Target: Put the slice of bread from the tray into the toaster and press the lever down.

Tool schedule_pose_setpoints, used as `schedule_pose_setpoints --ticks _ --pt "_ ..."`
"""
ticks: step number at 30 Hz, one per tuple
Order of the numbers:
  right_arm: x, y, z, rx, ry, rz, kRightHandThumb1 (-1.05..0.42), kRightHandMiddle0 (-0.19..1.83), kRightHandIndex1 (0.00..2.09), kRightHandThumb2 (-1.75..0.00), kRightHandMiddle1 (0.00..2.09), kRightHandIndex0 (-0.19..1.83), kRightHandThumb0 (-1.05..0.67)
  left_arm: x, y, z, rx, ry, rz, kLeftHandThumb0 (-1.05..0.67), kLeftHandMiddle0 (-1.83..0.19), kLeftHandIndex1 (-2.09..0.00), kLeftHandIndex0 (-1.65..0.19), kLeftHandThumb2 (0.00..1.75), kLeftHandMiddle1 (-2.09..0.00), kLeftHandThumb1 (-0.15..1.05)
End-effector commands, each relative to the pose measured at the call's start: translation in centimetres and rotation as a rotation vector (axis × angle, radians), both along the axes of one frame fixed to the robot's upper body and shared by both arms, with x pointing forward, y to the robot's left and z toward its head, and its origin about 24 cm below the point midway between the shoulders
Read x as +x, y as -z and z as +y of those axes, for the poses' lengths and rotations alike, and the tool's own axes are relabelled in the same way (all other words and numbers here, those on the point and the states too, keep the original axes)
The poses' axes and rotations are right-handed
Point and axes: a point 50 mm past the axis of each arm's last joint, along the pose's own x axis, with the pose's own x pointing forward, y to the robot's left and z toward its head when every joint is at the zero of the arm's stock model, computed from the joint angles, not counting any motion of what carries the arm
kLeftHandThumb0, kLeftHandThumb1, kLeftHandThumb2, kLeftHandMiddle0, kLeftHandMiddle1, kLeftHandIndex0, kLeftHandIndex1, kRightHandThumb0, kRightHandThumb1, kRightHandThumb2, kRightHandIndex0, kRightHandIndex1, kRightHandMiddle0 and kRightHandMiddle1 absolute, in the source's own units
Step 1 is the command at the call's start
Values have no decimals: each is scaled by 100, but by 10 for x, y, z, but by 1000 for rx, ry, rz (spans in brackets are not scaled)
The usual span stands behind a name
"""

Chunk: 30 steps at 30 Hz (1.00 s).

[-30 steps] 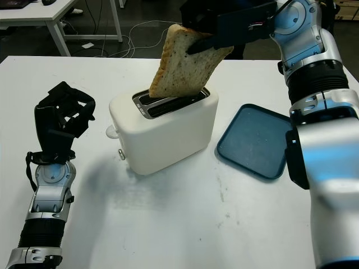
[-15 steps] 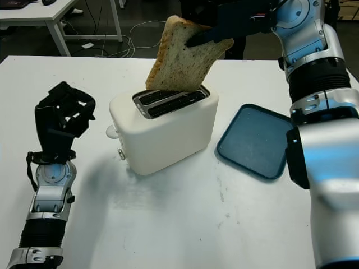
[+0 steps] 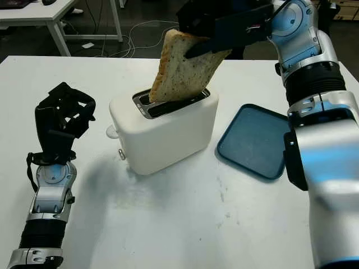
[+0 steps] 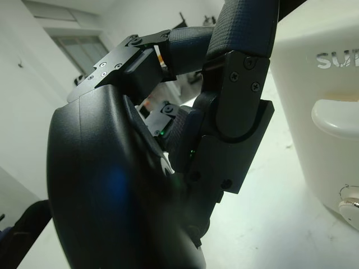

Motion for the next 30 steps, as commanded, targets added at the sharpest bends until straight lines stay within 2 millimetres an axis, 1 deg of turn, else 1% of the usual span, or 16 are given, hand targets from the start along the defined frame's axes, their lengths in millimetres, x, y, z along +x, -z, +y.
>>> schedule_pose_setpoints --ticks 1,4,8,11,15,19,23,30 --pt "-1 -3 -2 19 -6 -4 -92 84 175 -50 175 106 -48 -1 0 -1 15 -4 0 -102 -93 -131 -81 21 -155 92" --pt "-2 -9 -4 22 1 -14 -92 84 175 -50 175 104 -50 -1 0 -1 11 1 0 -102 -92 -131 -81 20 -154 92" --pt "-2 -9 -6 25 -1 -19 -92 83 175 -50 175 104 -50 -1 0 -2 8 0 -2 -102 -93 -130 -82 20 -154 92" --pt "-2 -6 -5 14 2 -13 -92 81 175 -50 175 102 -49 -1 0 -2 3 4 -4 -101 -93 -130 -81 20 -154 92" --pt "-1 5 -1 -7 -15 5 -92 77 175 -49 175 101 -49 -1 0 -2 3 -1 -3 -101 -94 -130 -82 19 -153 92" --pt "0 13 5 -43 -11 31 -92 79 175 -49 175 104 -50 -2 0 -3 5 -2 -5 -101 -94 -130 -82 20 -154 92" --pt "-2 15 12 -66 -42 34 -92 79 175 -47 175 105 -49 -2 0 -2 4 -1 -3 -101 -94 -130 -82 20 -154 92" --pt "-6 12 15 -73 -56 31 -92 77 175 -46 175 105 -44 -3 0 -2 7 -7 -1 -101 -94 -130 -82 20 -154 92"
